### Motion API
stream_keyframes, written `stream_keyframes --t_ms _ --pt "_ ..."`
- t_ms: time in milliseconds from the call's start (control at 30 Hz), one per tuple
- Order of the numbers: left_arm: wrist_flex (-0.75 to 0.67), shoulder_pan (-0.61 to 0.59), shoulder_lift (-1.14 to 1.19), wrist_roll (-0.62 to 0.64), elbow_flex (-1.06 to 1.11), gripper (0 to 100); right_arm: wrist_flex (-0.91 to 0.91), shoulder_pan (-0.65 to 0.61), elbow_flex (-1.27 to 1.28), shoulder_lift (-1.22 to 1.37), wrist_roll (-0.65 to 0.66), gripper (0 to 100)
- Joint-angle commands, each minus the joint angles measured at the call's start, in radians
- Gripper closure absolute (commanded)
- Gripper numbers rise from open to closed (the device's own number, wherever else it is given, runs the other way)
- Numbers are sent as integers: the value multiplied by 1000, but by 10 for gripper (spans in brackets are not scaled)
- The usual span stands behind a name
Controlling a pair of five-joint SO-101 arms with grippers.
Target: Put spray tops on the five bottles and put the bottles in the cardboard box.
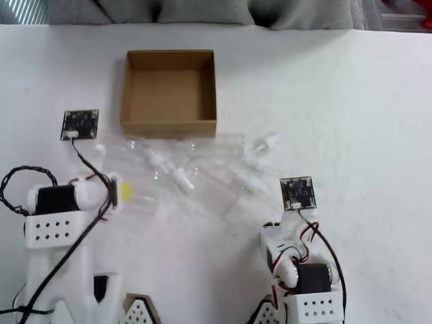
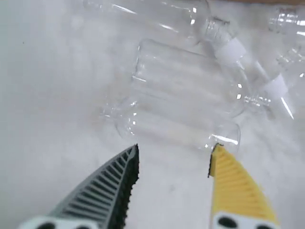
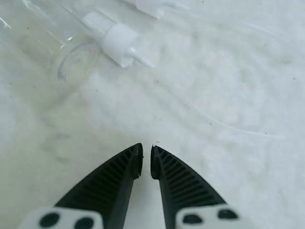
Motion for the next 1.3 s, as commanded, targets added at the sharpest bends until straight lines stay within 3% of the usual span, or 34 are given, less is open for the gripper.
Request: stream_keyframes --t_ms 0,233,333,633,867,1267 --pt "-124 28 10 23 69 740 5 -2 8 -8 0 978" --pt "-275 41 10 94 232 735 5 -5 8 -8 0 978" --pt "-316 41 10 109 295 689 5 -5 8 -8 0 978" --pt "-318 38 10 110 350 650 5 -5 8 -8 0 978" --pt "-321 38 10 -8 350 797 5 -2 8 -8 0 978" --pt "-270 -7 8 17 350 725 5 -1 8 -8 0 978"
